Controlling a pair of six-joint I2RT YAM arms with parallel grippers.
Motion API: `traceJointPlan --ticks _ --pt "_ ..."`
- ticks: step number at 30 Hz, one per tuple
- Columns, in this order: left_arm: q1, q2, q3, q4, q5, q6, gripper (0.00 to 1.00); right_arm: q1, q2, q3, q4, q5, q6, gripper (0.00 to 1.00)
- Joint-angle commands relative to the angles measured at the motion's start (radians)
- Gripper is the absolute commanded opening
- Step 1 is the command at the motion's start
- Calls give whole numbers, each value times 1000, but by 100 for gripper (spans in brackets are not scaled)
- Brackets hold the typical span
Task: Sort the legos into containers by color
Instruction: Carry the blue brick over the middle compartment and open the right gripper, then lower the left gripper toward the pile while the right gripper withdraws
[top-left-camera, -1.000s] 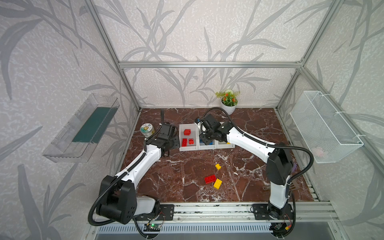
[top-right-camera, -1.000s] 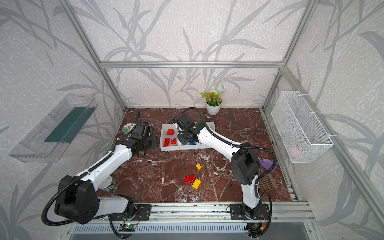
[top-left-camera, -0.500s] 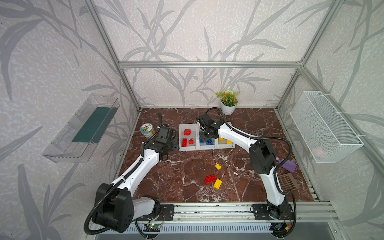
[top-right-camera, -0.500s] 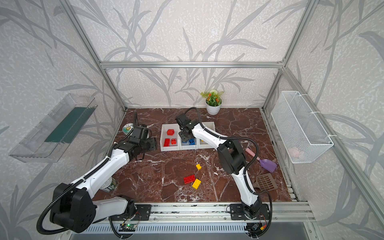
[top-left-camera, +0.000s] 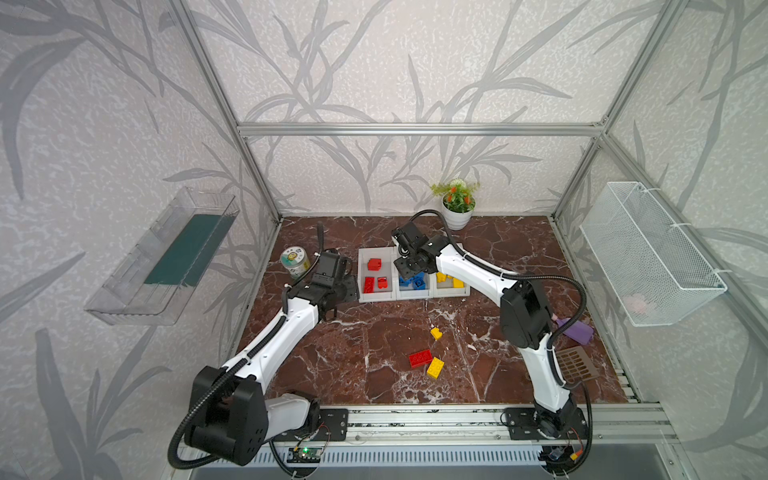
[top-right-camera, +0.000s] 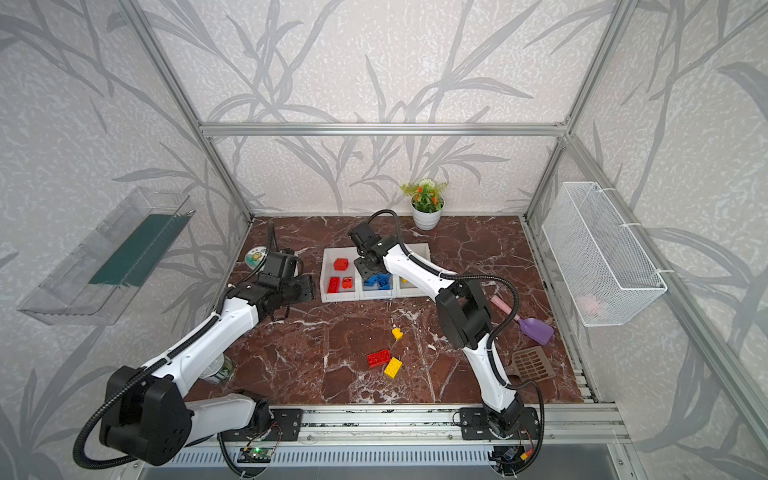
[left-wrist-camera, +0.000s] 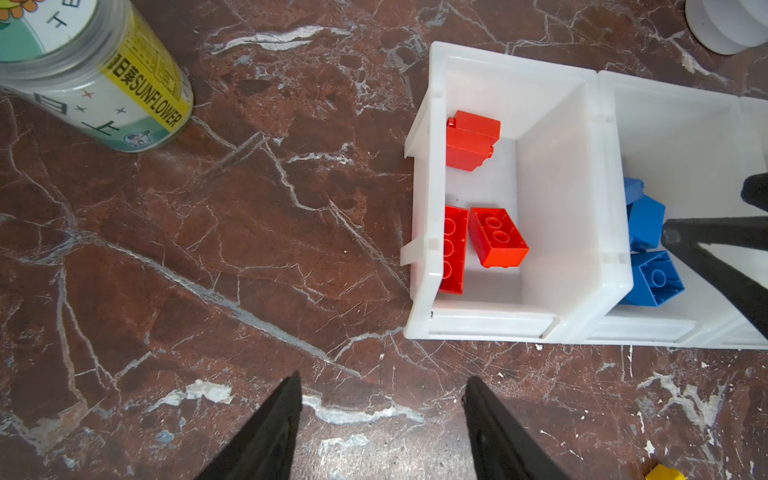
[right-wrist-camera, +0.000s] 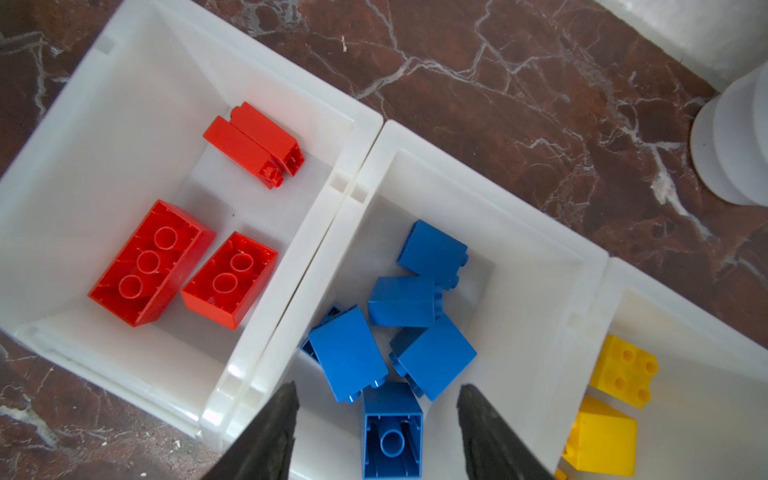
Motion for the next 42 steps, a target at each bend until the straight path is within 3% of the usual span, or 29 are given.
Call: traceJointPlan --ticks 1,14,22,33,42 --pt "4 -23 -3 -3 3 -4 65 -4 -47 -22 5 5 16 63" --pt "3 -37 -14 31 102 55 65 -15 -185 -124 47 22 16 63" --pt "-40 -54 -19 61 165 154 65 -54 -381 -323 92 37 40 63" --pt "-340 44 6 -2 164 445 65 -148 -642 -718 145 64 175 63" --pt "-533 169 30 -25 228 566 65 -190 -738 -839 136 80 216 63"
